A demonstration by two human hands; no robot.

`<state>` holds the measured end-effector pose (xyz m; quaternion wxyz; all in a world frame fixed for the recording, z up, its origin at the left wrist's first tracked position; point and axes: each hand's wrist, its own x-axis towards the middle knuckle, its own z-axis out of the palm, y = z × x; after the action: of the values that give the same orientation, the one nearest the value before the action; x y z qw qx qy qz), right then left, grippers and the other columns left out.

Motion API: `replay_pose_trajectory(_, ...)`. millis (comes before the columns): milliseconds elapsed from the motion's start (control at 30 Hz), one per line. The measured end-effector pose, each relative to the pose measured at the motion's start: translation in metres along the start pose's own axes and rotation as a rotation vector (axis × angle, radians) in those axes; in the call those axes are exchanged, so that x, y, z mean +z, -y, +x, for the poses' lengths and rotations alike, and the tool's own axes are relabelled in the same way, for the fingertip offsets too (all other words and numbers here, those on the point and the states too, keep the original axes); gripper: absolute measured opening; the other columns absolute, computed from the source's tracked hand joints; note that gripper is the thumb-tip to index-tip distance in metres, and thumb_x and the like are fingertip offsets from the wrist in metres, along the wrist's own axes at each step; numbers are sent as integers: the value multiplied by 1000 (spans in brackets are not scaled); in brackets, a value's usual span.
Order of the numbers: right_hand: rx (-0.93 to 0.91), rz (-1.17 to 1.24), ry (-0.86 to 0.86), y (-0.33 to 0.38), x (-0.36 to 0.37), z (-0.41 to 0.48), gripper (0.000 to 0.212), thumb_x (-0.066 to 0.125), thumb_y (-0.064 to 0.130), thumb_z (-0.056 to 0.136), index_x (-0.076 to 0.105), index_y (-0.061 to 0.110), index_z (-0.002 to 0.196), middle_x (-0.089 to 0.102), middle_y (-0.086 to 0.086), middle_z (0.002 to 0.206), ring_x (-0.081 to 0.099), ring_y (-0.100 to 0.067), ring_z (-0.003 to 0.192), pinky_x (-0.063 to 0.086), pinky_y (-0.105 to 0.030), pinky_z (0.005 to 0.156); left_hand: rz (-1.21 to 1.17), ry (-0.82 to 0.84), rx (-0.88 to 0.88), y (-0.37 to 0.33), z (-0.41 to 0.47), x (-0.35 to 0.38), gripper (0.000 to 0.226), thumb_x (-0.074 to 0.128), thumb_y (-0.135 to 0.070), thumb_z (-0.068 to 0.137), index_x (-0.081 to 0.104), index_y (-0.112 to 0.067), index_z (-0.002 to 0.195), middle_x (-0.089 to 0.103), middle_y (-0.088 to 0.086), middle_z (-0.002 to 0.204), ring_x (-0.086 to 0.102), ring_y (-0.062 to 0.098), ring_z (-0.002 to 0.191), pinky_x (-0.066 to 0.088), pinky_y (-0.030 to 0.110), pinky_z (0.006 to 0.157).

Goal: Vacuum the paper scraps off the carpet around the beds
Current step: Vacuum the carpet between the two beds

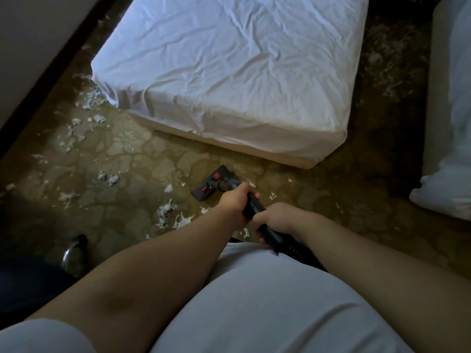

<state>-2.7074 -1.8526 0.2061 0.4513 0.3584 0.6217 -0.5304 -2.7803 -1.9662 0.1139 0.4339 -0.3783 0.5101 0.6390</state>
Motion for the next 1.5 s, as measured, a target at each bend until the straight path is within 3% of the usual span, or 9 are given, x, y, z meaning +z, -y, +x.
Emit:
replay_pose_trajectory(333, -5, 64, -31, 8, -5, 1, 26, 71, 17, 93, 66, 2, 114, 74, -13, 83, 71, -22, 63, 58, -29, 55, 62, 25, -24, -14, 15, 10, 16, 65, -15, 91, 58, -6, 103, 64, 7, 76, 62, 21, 68, 55, 36, 65)
replay_pose_trajectory(467, 9, 95, -68, -24, -27, -15, 21, 71, 17, 92, 67, 4, 108, 74, -14, 85, 72, -23, 66, 59, -32, 62, 157, 52, -30, 12, 6, 44, 10, 63, -15, 91, 59, -7, 94, 63, 7, 71, 60, 23, 66, 52, 36, 66)
replay_pose_trajectory(600, 17, 154, -97, -74, -57, -36, 17, 72, 15, 90, 69, 4, 102, 74, -14, 82, 71, -30, 77, 61, -43, 84, 234, 74, -19, 57, -6, 89, 7, 61, -15, 92, 60, -8, 92, 61, 8, 73, 58, 24, 65, 50, 37, 64)
replay_pose_trajectory(833, 58, 184, -150, -195, -125, -78, 21, 73, 18, 89, 70, 4, 105, 75, -17, 92, 72, -32, 80, 62, -44, 86, 291, 136, -46, 172, -33, 180, 9, 63, -16, 90, 63, -7, 89, 64, 7, 71, 60, 26, 68, 52, 38, 72)
replay_pose_trajectory(1033, 90, 142, -185, -284, -160, -104, 18, 72, 20, 89, 72, 5, 100, 77, -16, 92, 73, -30, 79, 61, -39, 76, 344, 130, -37, 265, -56, 234, 18, 62, -17, 90, 65, -6, 76, 62, 8, 69, 56, 26, 64, 48, 35, 64)
replay_pose_trajectory(1133, 116, 150, -185, -312, -165, -112, 22, 73, 19, 86, 73, 3, 101, 79, -19, 93, 76, -35, 86, 61, -46, 88, 335, 118, -70, 291, -69, 244, 17, 61, -14, 90, 64, -4, 76, 62, 10, 70, 56, 28, 66, 48, 38, 68)
replay_pose_trajectory(1267, 122, 112, -136, -328, -163, -115, 22, 73, 17, 86, 73, 1, 101, 77, -16, 80, 74, -31, 77, 62, -46, 87, 273, 97, -96, 308, -85, 240, 18, 60, -13, 92, 61, -6, 76, 60, 9, 68, 55, 26, 61, 49, 35, 62)
replay_pose_trajectory(1367, 110, 77, -75, -321, -148, -115, 21, 72, 15, 87, 72, 0, 102, 77, -16, 79, 74, -29, 73, 61, -40, 76, 189, 58, -112, 306, -91, 216, 13, 60, -15, 93, 60, -7, 82, 60, 7, 67, 55, 22, 57, 48, 31, 56)
replay_pose_trajectory(1500, 87, 39, -26, -299, -125, -108, 25, 72, 14, 87, 68, 0, 107, 76, -19, 85, 74, -30, 76, 62, -40, 74, 103, 14, -110, 288, -95, 180, 12, 61, -14, 93, 59, -7, 85, 60, 6, 63, 56, 21, 59, 51, 33, 63)
